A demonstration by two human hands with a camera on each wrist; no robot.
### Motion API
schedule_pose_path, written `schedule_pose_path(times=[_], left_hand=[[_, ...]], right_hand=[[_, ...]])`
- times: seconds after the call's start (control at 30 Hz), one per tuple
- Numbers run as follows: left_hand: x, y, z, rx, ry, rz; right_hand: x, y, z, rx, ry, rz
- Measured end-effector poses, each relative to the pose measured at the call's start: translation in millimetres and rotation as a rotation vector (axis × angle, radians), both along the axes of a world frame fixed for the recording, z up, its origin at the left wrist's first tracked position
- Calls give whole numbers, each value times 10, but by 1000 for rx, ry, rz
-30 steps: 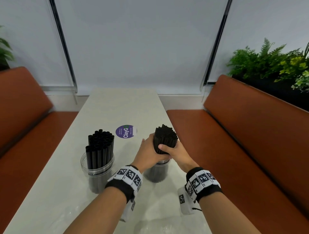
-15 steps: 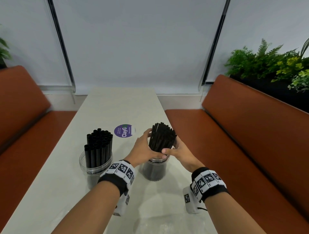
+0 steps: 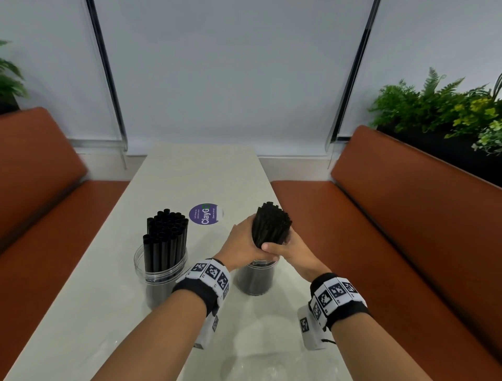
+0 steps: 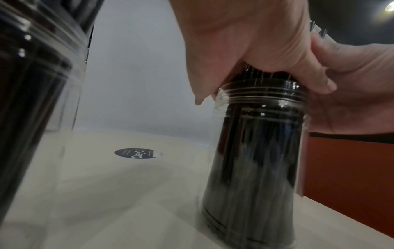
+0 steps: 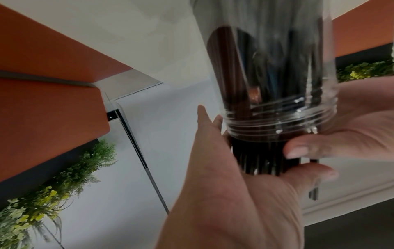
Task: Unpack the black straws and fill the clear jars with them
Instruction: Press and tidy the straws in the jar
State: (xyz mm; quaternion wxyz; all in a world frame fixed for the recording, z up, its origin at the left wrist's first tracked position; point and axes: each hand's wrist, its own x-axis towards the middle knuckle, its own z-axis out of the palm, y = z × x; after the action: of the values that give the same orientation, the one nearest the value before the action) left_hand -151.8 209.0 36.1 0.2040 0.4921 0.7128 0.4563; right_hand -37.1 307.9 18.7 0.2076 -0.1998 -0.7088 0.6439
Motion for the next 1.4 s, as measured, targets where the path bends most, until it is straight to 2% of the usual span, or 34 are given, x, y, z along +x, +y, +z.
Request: schedule_pose_path(times=[0.13,0.3,0.47,0.63,0.87,1.03,1.2,1.4], left_hand=[[10,66,2,111,36,59],[1,38,-38,-49,211,10],[-23,16,-13,-87,147,-36],[-88,-19,-28,-79,-19,-79],[-133,-83,-114,-144,-63,-104],[-50,4,-6,-79,19,-134],[80,129,139,35,123,25],[42,108,-64,-68,158,55]], right_hand=[[-81,-18,45,-10,58,-29],[-3,-45,-97,6,17,-69],[30,-23,-88,27,4,-59],[102,21,-40,25,5,-38],[221,18,-16,38,-32,18],[128,-30,83,76,-4,9],[0,-50,216,-6,58,-24],[38,51,72,29,-13,-29]])
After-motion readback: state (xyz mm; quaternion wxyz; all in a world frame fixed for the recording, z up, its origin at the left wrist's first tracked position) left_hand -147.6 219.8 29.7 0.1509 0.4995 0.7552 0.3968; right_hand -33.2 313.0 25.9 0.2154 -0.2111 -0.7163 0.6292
